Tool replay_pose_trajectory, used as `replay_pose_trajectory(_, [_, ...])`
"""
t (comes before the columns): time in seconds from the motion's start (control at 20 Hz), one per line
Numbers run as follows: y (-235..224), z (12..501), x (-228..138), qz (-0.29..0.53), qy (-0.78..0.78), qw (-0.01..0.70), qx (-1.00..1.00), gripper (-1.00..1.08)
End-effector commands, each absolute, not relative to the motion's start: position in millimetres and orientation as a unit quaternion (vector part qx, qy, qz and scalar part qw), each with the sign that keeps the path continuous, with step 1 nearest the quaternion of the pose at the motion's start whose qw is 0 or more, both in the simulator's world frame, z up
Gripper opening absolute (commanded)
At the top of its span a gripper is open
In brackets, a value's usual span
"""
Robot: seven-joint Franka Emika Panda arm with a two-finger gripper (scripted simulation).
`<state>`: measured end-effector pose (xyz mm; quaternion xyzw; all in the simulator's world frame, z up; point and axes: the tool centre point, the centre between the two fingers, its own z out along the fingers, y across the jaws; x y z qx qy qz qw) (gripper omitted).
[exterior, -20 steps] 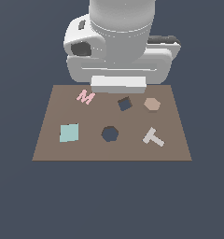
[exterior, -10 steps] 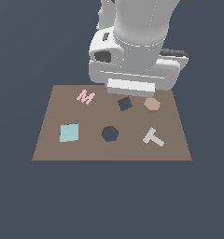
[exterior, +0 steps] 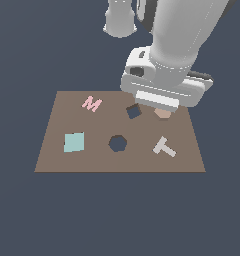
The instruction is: Insert a designated object into the corresponding slot on a board.
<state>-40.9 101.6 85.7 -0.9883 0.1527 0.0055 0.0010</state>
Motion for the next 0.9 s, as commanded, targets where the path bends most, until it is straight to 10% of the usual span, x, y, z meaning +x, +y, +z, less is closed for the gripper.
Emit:
replay_pose_trajectory(0.0, [113, 76, -43, 0.004, 0.171, 0.001, -0.985, 1.00])
replay_pose_trajectory(0.85, [145, 50, -43, 0.000, 0.217, 0.000, -0.976, 1.00])
